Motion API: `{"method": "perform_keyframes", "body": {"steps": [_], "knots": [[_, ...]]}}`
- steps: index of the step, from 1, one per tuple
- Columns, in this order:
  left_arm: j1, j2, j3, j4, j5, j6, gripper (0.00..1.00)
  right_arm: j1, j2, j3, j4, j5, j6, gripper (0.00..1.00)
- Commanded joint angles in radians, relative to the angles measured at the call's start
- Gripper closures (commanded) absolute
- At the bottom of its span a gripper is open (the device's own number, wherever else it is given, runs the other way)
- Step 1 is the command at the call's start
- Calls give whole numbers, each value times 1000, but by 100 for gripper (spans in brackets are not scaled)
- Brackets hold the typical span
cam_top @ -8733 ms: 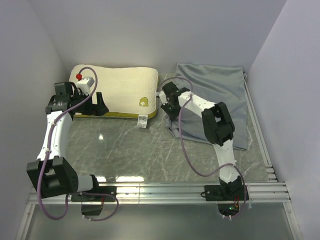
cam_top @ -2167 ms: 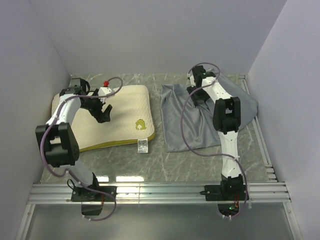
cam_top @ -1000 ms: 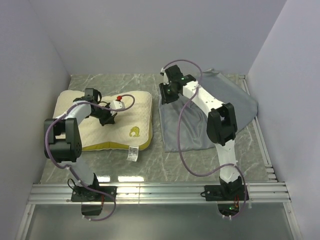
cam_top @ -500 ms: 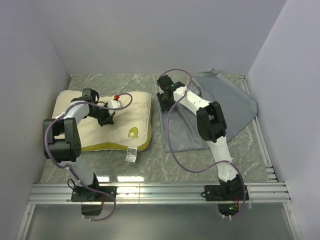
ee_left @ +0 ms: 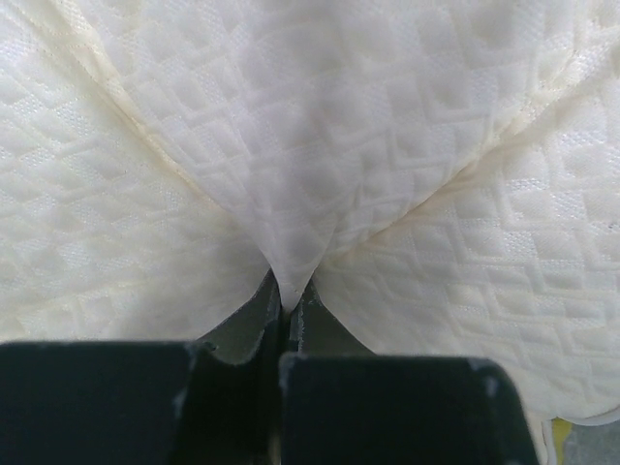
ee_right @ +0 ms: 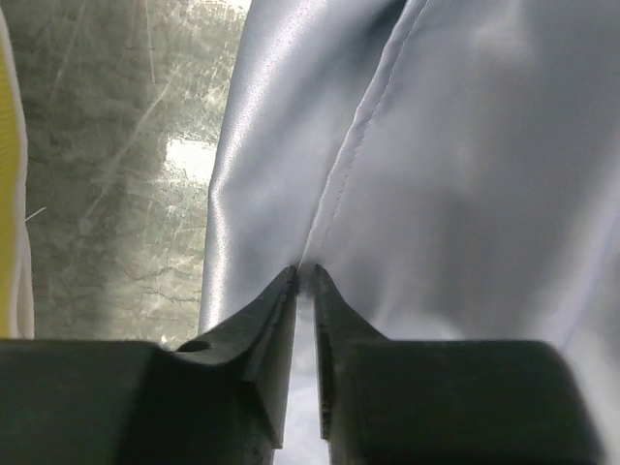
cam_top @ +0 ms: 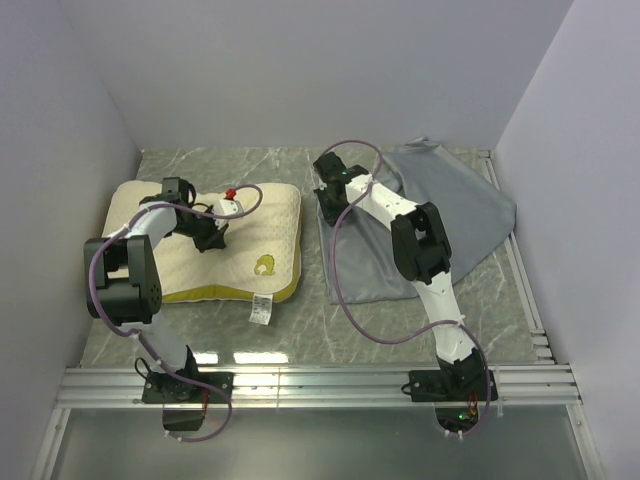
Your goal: Put the pillow into the pillowcase
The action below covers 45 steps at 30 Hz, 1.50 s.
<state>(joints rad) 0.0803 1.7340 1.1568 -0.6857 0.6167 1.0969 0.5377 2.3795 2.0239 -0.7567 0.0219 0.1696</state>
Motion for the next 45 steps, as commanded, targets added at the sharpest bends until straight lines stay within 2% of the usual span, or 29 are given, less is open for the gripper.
{"method": "perform_keyframes", "body": {"steps": [1, 5, 17, 20, 21, 22, 25, 30, 35, 45], "knots": [[22, 18, 3, -28, -25, -8, 100, -12, 18, 30, -12, 24, 7, 89], [26, 19, 3, -29, -26, -3, 100, -10, -61, -8, -6, -3, 5, 100], [45, -46, 38, -92, 38, 38, 100, -33, -330, -168, 19, -140, -11, 100], [45, -79, 34, -104, 41, 47, 100, -33, -319, -182, 23, -96, -6, 100], [45, -82, 35, -107, 37, 52, 100, -33, -301, -151, 2, -96, -2, 91], [45, -80, 37, -110, 32, 52, 100, -31, -278, -128, -15, -99, 1, 78], [49, -79, 41, -109, 29, 38, 100, -21, -220, -100, -7, -62, 16, 54], [50, -88, 26, -89, 43, 26, 100, -13, -129, -51, -21, 11, 18, 55], [49, -68, 30, -84, 41, 20, 100, -12, -74, -34, -26, 7, 22, 65], [50, -42, 26, -66, 40, 14, 100, -1, -71, -31, -26, -11, 31, 62]]}}
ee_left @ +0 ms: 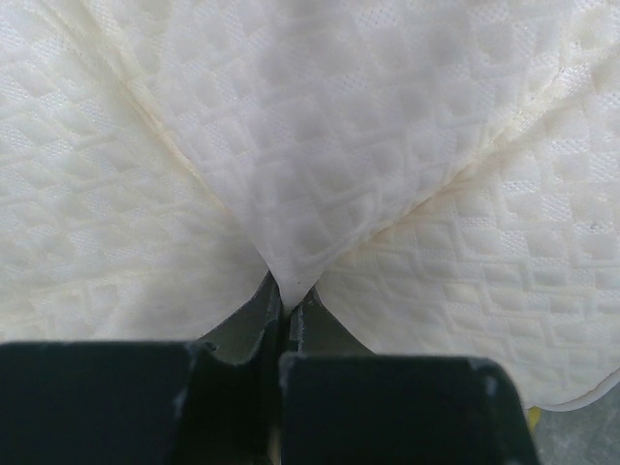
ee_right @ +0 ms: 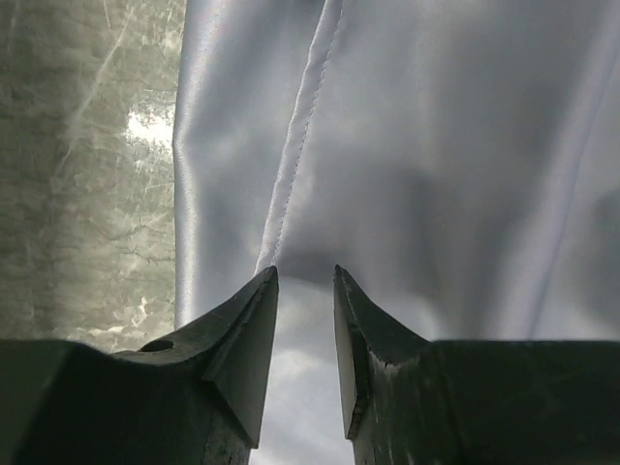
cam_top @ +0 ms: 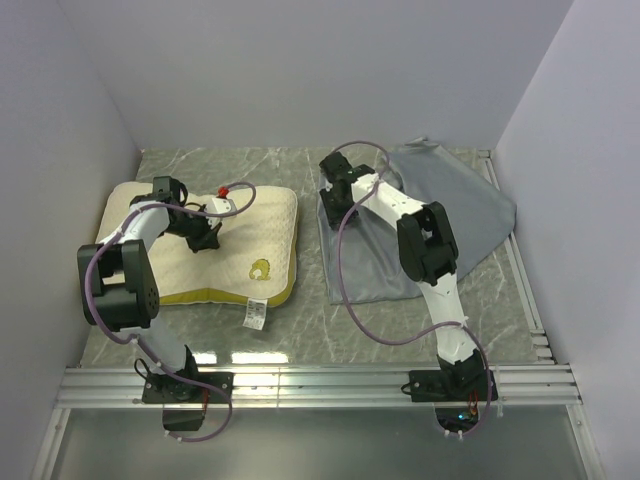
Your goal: Put the pillow into the pillowcase
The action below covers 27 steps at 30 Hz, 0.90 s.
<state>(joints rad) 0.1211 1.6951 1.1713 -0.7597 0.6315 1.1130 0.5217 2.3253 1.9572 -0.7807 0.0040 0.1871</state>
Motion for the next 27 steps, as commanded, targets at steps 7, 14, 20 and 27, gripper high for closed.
{"method": "perform_keyframes", "body": {"steps": [7, 14, 20, 27], "knots": [[9, 3, 17, 11, 28, -4, 100, 43, 5, 48, -6, 16, 11, 60], [11, 3, 2, 19, 19, -1, 100, 43, 42, 62, -12, 56, 3, 61], [11, 5, 4, 17, 17, 1, 100, 35, 42, 20, -12, 67, 6, 67], [12, 8, 11, 17, 19, 1, 100, 24, 5, -1, -9, 21, 14, 80]]}}
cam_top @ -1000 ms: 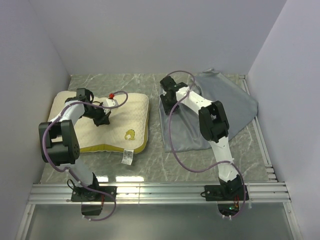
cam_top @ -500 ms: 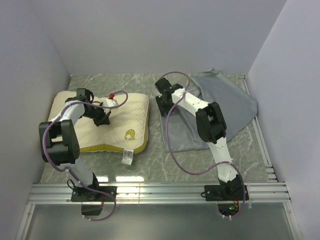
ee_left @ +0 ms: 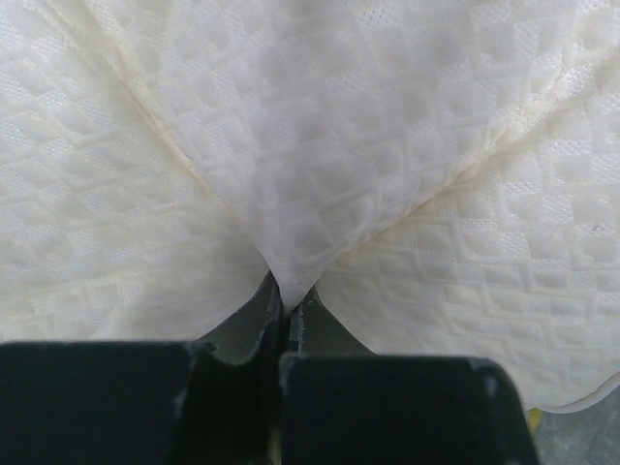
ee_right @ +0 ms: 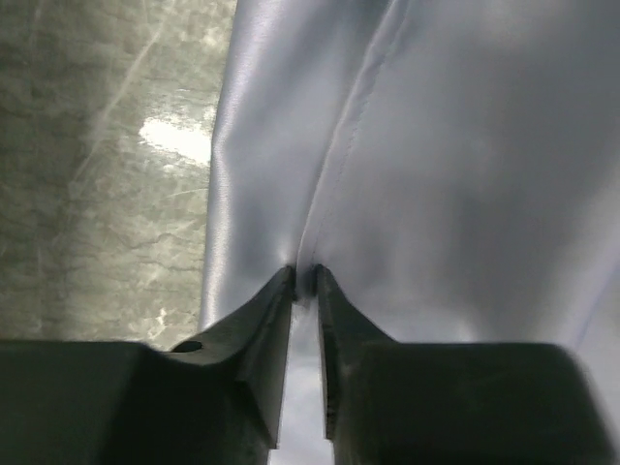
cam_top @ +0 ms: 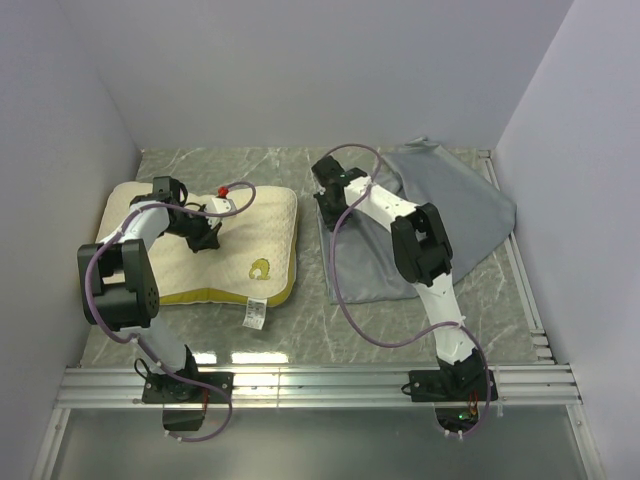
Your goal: Put the pillow into the pillowcase
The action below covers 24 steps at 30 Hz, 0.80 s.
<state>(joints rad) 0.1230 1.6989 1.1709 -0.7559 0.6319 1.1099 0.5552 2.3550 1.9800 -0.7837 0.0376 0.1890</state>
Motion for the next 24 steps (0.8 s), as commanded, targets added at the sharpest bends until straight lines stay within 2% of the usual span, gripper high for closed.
{"method": "perform_keyframes", "body": {"steps": [1, 2, 3, 4, 5, 9, 16, 21, 24], "knots": [[10, 5, 13, 13, 18, 4, 100, -9, -36, -27, -6, -18, 9, 82], [10, 5, 13, 15, 18, 1, 100, -9, -40, -29, -5, -25, 9, 86], [12, 7, 15, 16, 18, 1, 100, -11, -43, -27, -8, -28, 6, 94], [10, 8, 16, 15, 18, 1, 100, -12, -51, -23, -11, -33, 0, 99], [13, 8, 18, 12, 20, 2, 100, -14, -57, -23, -12, -34, -2, 100], [17, -2, 32, -14, 32, 14, 100, -18, -131, -52, 3, -99, -14, 100], [7, -73, 94, -97, 112, 48, 100, -34, -405, -314, 123, -241, -29, 100], [-29, -120, 98, -161, 130, 87, 100, -43, -493, -431, 150, -260, -31, 100], [-51, -153, 76, -180, 137, 100, 100, -47, -490, -461, 144, -255, -37, 100]]}}
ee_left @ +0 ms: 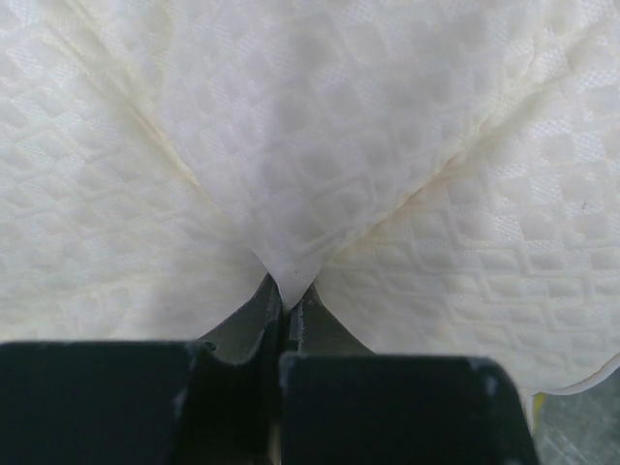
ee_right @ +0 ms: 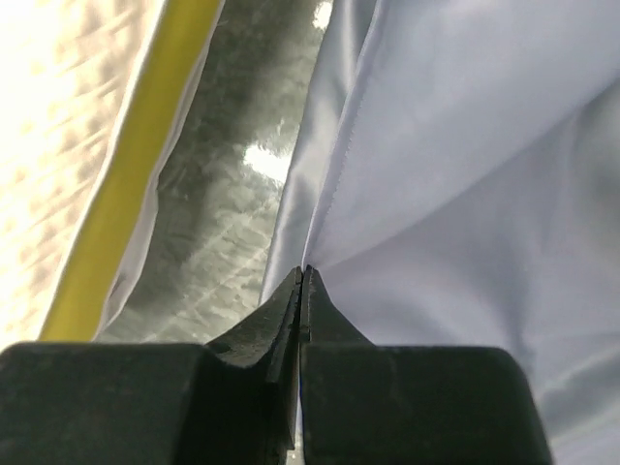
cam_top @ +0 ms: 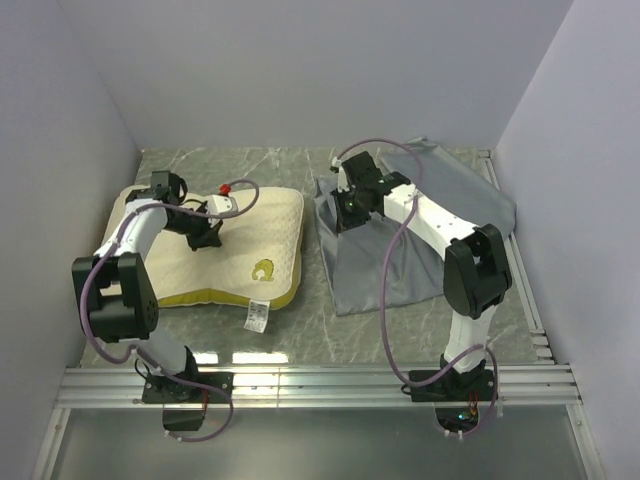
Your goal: Put the pillow into the pillowcase
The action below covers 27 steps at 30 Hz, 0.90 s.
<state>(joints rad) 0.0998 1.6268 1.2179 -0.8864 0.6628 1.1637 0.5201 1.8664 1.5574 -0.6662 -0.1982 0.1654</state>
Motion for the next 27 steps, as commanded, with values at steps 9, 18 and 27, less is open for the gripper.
{"method": "perform_keyframes", "body": {"steps": [9, 18, 27], "knots": [[-184, -174, -60, -42, 106, 37, 100, -77, -81, -48, 39, -87, -4, 100], [-333, -122, -51, 17, 74, -30, 100, -126, -217, -89, 59, -236, -27, 100], [-408, 3, 73, 109, 73, -125, 100, -124, -256, -160, 14, -328, -96, 100]]}}
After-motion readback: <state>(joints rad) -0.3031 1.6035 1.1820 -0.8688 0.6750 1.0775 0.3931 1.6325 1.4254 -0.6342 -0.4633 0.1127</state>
